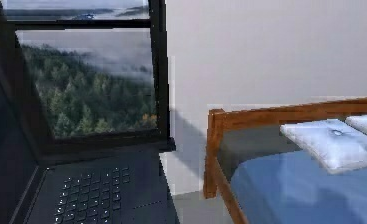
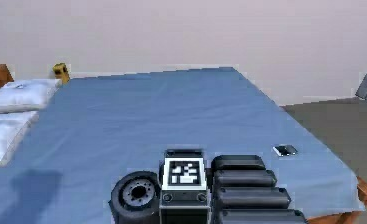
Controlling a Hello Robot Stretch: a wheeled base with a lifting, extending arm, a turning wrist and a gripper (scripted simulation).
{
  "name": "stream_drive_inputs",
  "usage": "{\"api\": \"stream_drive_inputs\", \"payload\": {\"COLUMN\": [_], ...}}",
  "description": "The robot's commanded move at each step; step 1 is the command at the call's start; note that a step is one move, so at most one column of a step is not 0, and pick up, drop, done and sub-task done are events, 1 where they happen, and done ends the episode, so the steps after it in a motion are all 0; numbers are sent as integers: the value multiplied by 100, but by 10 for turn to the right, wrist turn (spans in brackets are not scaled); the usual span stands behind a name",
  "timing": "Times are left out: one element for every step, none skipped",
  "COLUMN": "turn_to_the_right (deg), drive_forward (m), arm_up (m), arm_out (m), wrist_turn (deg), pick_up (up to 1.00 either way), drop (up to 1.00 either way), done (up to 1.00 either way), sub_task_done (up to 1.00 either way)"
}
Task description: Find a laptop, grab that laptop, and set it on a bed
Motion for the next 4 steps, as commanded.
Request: {"api": "stream_drive_inputs", "payload": {"turn_to_the_right": [-210, 0, 0, 0], "drive_forward": [0, 0, 0, 0], "arm_up": [0, 0, 0, 0], "arm_out": [0, 48, 0, 0], "wrist_turn": [0, 0, 450, 450], "pick_up": [0, 0, 0, 0], "drop": [0, 0, 0, 0], "done": [0, 0, 0, 0], "sub_task_done": [0, 0, 0, 0]}}
